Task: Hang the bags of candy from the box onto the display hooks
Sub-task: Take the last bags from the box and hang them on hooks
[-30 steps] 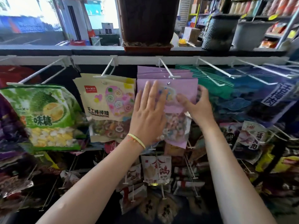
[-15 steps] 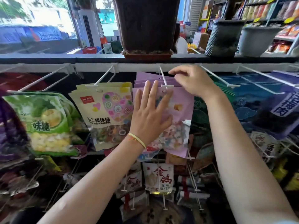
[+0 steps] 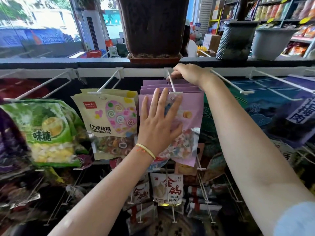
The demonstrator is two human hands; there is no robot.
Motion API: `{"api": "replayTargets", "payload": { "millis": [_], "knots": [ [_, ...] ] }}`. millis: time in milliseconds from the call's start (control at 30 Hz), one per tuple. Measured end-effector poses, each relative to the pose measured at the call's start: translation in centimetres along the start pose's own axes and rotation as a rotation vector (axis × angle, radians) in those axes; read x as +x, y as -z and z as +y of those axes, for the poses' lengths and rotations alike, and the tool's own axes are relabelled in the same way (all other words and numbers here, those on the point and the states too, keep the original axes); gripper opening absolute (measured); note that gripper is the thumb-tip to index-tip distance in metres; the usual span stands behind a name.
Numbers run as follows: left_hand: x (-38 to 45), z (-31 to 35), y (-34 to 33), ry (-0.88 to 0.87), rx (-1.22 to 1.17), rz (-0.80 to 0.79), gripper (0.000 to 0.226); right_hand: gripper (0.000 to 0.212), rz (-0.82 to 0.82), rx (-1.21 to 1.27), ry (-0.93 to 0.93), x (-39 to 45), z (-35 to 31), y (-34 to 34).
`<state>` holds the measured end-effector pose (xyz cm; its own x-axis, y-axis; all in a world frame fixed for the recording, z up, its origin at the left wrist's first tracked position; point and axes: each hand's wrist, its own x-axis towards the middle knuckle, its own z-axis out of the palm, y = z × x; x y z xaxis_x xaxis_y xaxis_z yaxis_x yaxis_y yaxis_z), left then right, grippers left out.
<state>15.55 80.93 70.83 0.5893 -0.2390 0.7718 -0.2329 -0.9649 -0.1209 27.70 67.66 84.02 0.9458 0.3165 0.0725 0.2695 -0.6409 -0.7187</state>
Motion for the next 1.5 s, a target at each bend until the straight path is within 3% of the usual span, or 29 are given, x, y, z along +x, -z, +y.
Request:
{"api": "replayTargets", "payload": {
  "millis": [533, 967, 1267, 1400, 1500],
  "knots": [
    [-0.1, 0.1, -0.1, -0.008, 0.017, 0.001, 0.067, 0.065, -0.146, 0.047, -0.032, -0.9, -0.2, 0.4],
    [-0.5, 0.4, -0.1, 0.003, 0.032, -0.001, 0.069, 0.057, -0.172, 0.055, 0.076, -4.5, -0.3, 0.7],
    [-3.6, 0.7, -0.7, -0.011, 0.009, -0.017, 0.070, 0.042, 0.179, -0.099, 0.184, -5.8, 1.6, 0.3],
    [-4.3, 1.5, -0.8, -0.032, 0.002, -0.033, 0.072, 0.038, 0.304, 0.024, 0.155, -5.8, 3.1, -0.6],
    [-5.0, 1.8, -1.1, -0.034, -0.011, -0.027, 0.074, 0.025, 0.493, 0.146, 0.197, -7.3, 4.1, -1.8]
  ]
}}
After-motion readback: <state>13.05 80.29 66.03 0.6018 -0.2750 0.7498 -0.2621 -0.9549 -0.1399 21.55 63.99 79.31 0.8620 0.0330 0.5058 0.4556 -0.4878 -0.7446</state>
